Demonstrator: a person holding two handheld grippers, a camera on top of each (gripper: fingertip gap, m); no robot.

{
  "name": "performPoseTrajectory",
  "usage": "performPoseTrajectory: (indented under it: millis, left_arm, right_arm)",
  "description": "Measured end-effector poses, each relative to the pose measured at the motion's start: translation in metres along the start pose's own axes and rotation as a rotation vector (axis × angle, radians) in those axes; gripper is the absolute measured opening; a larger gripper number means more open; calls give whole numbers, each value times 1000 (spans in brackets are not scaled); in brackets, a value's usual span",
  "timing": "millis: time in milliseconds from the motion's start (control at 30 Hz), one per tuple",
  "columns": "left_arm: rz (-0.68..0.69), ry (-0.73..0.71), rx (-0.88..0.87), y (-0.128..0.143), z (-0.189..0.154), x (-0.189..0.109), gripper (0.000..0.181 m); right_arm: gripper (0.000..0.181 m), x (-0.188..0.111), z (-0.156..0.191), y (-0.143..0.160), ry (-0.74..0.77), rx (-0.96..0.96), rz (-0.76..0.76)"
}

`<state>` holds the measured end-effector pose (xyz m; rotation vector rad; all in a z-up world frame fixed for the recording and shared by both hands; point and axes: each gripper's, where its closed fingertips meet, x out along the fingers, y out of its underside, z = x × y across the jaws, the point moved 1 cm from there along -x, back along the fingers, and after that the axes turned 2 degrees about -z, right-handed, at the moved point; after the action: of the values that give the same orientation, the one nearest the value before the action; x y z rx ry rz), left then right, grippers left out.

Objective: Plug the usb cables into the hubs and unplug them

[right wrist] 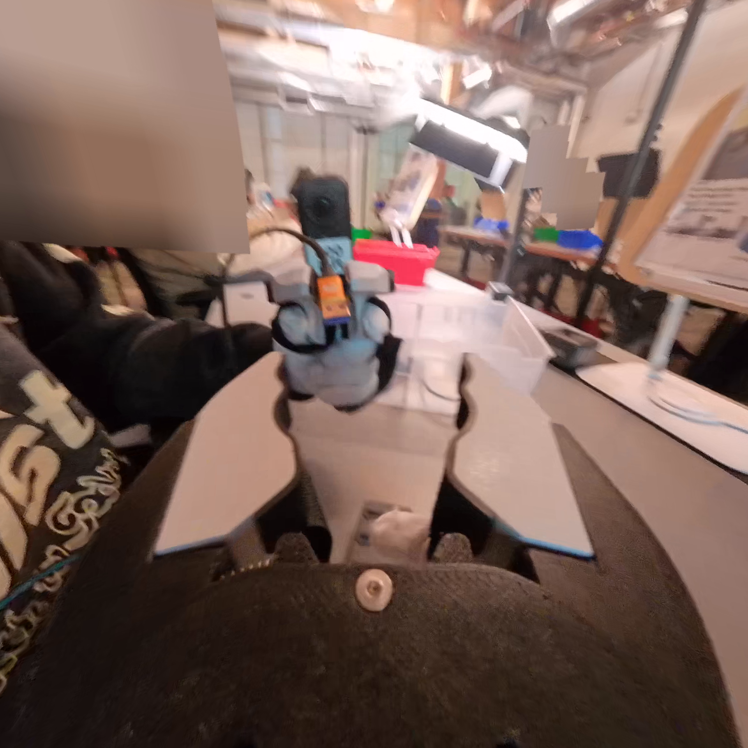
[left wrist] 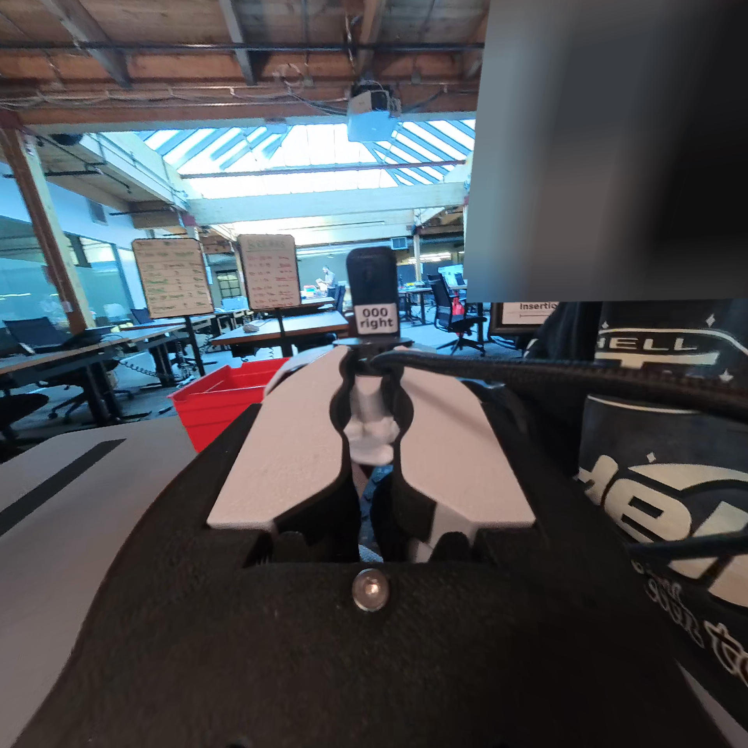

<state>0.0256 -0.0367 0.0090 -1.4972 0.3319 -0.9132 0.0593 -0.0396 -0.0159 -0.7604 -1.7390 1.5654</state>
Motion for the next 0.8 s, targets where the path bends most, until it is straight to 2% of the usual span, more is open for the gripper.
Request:
performPoseTrajectory:
  millis: [67, 100, 200, 267, 467, 533, 600, 667, 800]
  left_arm:
    - [-6, -29, 7, -4, 5, -5, 16]
    - [-14, -39, 8, -5, 7, -6, 16]
    - [-15, -42, -6, -6, 8, -7, 16]
    - [4, -47, 2, -3, 8, -5, 16]
    - [2, -68, 0, 1, 11, -5, 16]
    - [-20, -71, -15, -1, 13, -7, 16]
    - [-63, -64, -30, -6, 13, -9, 16]
    - [-127, -17, -57, -15, 8, -10, 16]
    - [-300, 116, -90, -43, -11, -14, 16]
  right_arm:
    - [110, -16, -16, 10, 89, -52, 188]
    - [116, -28, -21, 19, 105, -66, 310]
    - [105, -74, -13, 52, 57, -20, 671]
    - [96, -95, -5, 69, 22, 20, 821]
    - [96, -116, 20, 128, -85, 175, 1196]
    - [77, -121, 21, 145, -109, 200, 1304]
    - [60, -110, 17, 139, -142, 218, 1222]
    - [59, -101, 7, 128, -145, 150, 1102]
    - [57, -85, -2, 87, -148, 19, 825]
